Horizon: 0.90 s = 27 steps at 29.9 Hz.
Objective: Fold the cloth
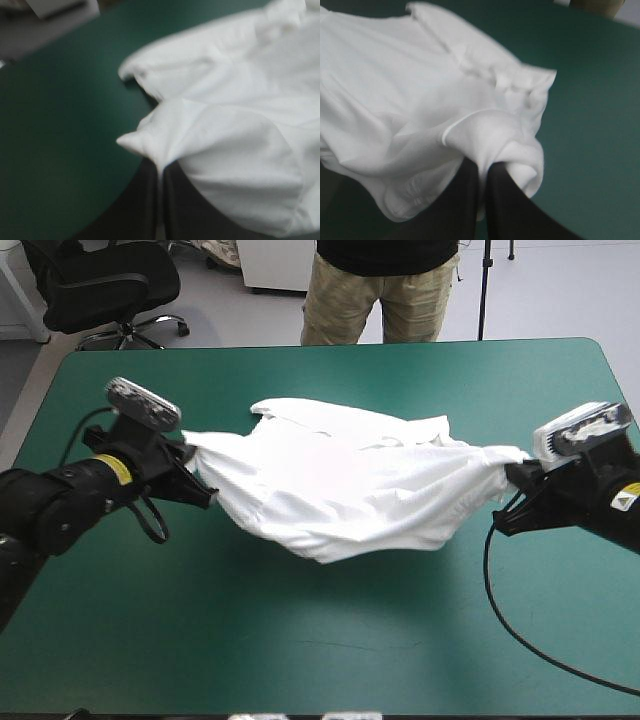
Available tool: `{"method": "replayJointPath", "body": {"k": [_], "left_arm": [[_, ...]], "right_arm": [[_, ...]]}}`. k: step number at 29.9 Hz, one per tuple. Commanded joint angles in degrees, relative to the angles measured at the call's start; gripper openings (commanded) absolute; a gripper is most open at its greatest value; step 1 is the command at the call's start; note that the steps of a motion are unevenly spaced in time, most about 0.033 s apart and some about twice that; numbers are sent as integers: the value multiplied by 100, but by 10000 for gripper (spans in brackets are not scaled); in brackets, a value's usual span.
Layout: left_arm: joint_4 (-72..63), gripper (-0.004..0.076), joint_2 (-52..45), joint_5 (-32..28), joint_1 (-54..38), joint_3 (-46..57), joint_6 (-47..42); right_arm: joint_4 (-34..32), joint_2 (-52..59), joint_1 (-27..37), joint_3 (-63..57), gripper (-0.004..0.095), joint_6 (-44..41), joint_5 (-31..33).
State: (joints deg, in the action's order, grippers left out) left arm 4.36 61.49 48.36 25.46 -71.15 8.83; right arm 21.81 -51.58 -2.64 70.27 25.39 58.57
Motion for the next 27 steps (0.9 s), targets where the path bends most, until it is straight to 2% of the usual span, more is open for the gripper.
{"method": "replayJointPath", "body": {"k": [1, 10, 16, 21, 27], "left_arm": [[395, -17, -266, -280, 21, -1055, 12], [832, -17, -101, -459, 21, -3562, 541], [801, -17, 60, -579, 21, -4957, 652], [774, -17, 154, -274, 21, -5094, 626], [774, -17, 370, 361, 21, -4289, 602]], "right_arm": [[166, 60, 7, 932, -13, 149, -468], [166, 45, 7, 2782, -13, 618, -1376], [144, 23, 7, 4006, -13, 658, -1419], [286, -7, 7, 4177, -13, 616, -1318], [266, -461, 7, 4177, -13, 589, -545]]}}
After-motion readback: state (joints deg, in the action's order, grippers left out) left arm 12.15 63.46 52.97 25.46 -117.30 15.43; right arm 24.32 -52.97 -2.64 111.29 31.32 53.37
